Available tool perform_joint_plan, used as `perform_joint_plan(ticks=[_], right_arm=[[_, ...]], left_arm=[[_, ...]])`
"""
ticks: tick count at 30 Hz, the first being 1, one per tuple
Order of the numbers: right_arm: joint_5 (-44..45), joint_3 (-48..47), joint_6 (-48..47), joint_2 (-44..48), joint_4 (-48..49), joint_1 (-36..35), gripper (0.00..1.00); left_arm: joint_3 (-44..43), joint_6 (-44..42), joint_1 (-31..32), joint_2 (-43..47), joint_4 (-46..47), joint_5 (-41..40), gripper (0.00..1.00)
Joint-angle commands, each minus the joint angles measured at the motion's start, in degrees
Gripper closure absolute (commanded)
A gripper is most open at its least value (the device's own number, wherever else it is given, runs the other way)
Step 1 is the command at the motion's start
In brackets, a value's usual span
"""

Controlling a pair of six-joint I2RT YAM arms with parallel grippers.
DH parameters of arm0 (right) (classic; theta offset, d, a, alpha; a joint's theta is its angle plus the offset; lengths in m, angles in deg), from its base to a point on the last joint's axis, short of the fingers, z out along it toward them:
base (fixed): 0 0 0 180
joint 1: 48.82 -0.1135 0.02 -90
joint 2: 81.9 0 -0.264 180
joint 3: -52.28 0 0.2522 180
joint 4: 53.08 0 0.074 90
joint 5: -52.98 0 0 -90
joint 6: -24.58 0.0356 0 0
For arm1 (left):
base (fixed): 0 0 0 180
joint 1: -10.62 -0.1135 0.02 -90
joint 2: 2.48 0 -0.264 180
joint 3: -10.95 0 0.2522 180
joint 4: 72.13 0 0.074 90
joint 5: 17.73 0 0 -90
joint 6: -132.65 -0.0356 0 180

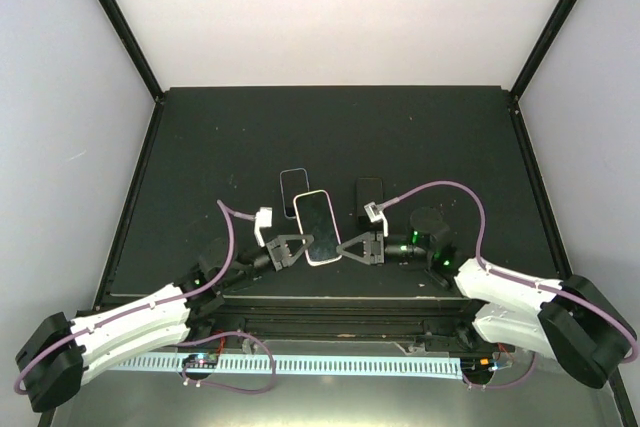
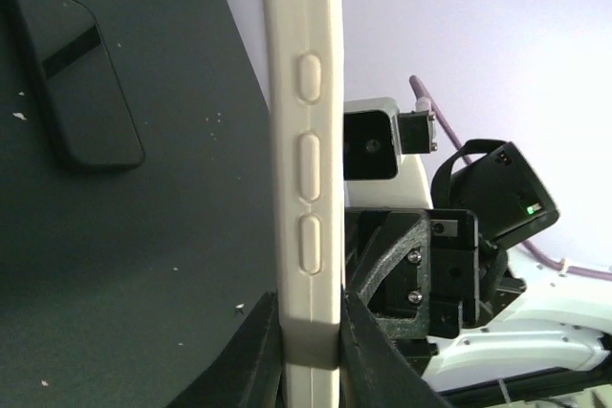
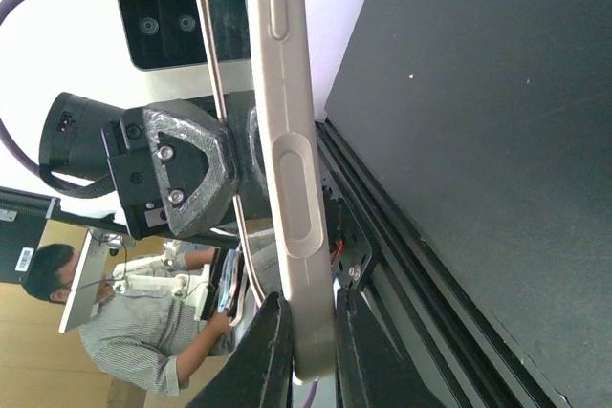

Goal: Put the phone into the phone case

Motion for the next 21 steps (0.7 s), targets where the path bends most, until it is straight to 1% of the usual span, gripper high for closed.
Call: perform_joint_plan(ticks=[1, 2, 6, 12, 13, 15, 18, 21], right_arm=[[1.9, -1.8, -0.5, 0.1, -0.8, -0.3, 0.99], [2.6, -2.2, -1.7, 0.3, -3.1, -0.3, 0.99], [4.7, -2.1, -4.3, 1.2, -6.8, -0.3, 0.99], [10.4, -4.6, -9.7, -1.6, -16.7, 0.2, 0.99], [10.6, -5.2, -10.2, -2.8, -17.3, 0.2, 0.99], [10.0, -5.8, -9.7, -5.1, -16.3, 0.1, 0.99], [9.6, -5.8, -8.4, -8.4, -14.0, 0.2, 0.99], [9.7, -6.4, -8.4, -11.0, -13.9, 0.1, 0.99]], left_arm=[[-1.1, -3.3, -0.4, -0.9, -5.2, -2.9, 0.79], [-1.0, -3.1, -0.4, -0.7, -5.8, -2.9, 0.71], [-1.0, -2.7, -0.3, 1.0, -10.3, -4.9, 0.46], [-3.6, -4.2, -0.4, 7.2, -27.8, -10.8, 0.19], [-3.6, -4.4, -0.4, 8.3, -29.6, -11.6, 0.15], [-4.0, -5.7, -0.4, 10.7, -33.0, -12.7, 0.02], [-5.1, -6.8, -0.4, 13.9, -38.2, -14.2, 0.01], [-5.9, -7.5, -0.4, 16.4, -41.8, -15.6, 0.01]])
